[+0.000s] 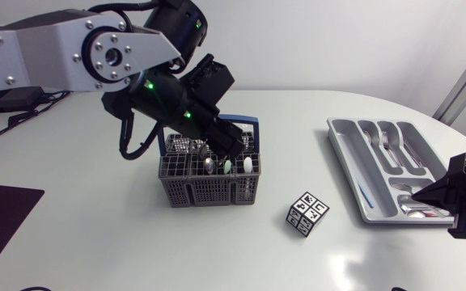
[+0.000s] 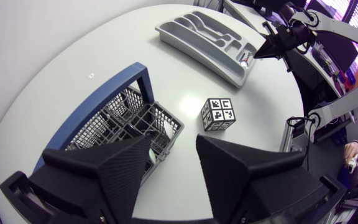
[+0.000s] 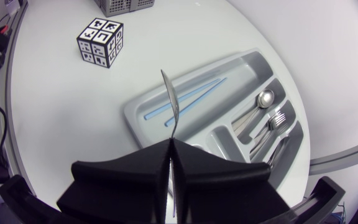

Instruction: Transfer all utensils from the basket to the drawer tray.

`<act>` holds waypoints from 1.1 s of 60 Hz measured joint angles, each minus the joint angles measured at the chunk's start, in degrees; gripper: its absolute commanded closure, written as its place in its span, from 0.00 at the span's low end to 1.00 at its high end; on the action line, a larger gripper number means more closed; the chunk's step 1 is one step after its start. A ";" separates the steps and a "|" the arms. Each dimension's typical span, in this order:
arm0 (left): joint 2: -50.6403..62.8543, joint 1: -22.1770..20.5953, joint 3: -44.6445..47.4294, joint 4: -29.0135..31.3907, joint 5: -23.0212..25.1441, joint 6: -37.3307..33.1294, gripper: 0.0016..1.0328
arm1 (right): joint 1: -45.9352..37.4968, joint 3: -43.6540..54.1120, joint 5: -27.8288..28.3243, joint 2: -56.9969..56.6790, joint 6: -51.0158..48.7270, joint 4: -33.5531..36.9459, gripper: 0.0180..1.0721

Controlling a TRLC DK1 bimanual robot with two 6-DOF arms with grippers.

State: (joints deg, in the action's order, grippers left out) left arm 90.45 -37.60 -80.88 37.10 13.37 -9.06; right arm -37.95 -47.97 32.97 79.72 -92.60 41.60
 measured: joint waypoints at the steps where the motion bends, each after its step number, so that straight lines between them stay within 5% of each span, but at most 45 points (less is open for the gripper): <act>1: 0.00 -0.07 0.20 -0.15 0.00 0.00 0.49 | -0.35 -0.26 -0.02 0.55 -0.85 0.07 0.95; 47: 1.11 -2.97 5.27 -6.25 -1.90 0.50 0.49 | -5.20 -5.05 -10.95 14.62 -15.06 -16.44 0.93; 55: 1.36 -2.97 5.31 -7.41 -1.92 0.72 0.49 | -4.72 -3.08 -12.28 14.60 -15.91 -21.99 0.65; 66: 2.05 -3.28 5.33 -8.00 -2.56 1.55 0.49 | -4.59 -0.33 -12.22 14.47 -15.93 -24.28 0.50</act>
State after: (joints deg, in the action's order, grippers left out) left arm 92.51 -40.88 -75.55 29.10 10.81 -7.51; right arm -42.54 -48.29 20.75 94.19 -108.53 17.32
